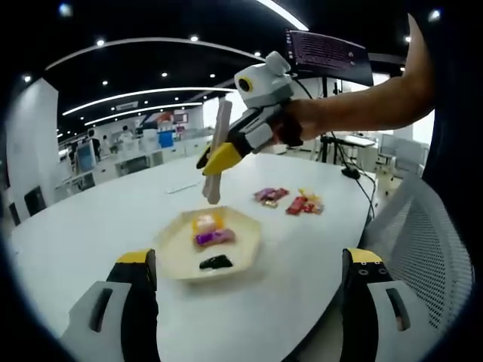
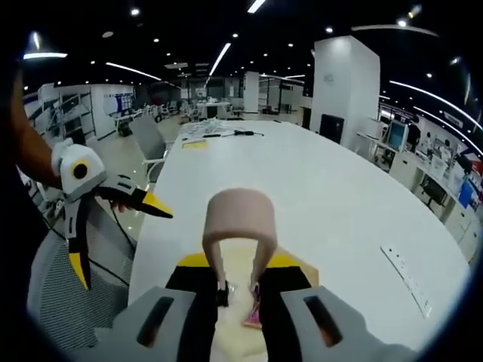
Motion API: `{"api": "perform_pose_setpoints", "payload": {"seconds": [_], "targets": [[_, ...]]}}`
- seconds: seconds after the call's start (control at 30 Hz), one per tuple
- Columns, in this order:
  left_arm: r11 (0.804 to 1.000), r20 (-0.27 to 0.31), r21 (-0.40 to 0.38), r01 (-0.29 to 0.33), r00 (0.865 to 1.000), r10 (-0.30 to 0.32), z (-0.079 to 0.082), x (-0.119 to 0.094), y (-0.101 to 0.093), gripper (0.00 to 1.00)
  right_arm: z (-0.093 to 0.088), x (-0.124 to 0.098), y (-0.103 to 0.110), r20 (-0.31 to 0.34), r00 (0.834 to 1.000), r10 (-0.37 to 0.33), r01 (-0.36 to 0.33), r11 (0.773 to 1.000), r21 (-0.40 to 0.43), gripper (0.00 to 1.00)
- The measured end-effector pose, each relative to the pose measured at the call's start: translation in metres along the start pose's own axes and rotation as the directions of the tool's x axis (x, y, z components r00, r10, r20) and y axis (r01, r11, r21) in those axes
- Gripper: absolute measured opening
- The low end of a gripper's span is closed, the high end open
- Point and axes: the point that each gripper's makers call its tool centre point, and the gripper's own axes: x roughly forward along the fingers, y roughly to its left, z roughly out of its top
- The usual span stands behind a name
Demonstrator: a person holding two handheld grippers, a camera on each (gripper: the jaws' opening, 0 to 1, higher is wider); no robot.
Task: Place the target food into the container with the food tongs after gripping and lifting it, then release it inside without dropping or visibly crushing the food.
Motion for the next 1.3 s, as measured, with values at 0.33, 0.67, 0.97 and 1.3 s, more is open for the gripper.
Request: {"api": "perform_pose_setpoints", "payload": {"seconds": [0.33,0.67,0.97,1.3], "targets": [[0.999,-0.015,0.011,0.03,0.999,-0.03,-0.003,0.002,-0.009,0.99,0.0,-0.029,-0.003,0.025,1.0,-0.011,0.011,1.0,-0.003,0.2],[1.0,-0.004,-0.015,0.025,1.0,-0.025,-0.001,0.002,-0.004,0.99,-0.014,-0.076,-0.023,0.032,0.998,-0.058,0.058,0.998,-0.011,0.2],[0.999,-0.042,-0.009,0.044,0.998,-0.044,-0.01,0.003,-0.007,0.99,-0.033,-0.114,-0.033,0.021,0.996,-0.092,0.092,0.995,-0.027,0.2],[0.999,-0.017,0.014,0.031,0.999,-0.031,-0.004,0.002,-0.007,0.99,-0.051,-0.145,-0.039,0.029,0.993,-0.114,0.115,0.993,-0.041,0.19]]}}
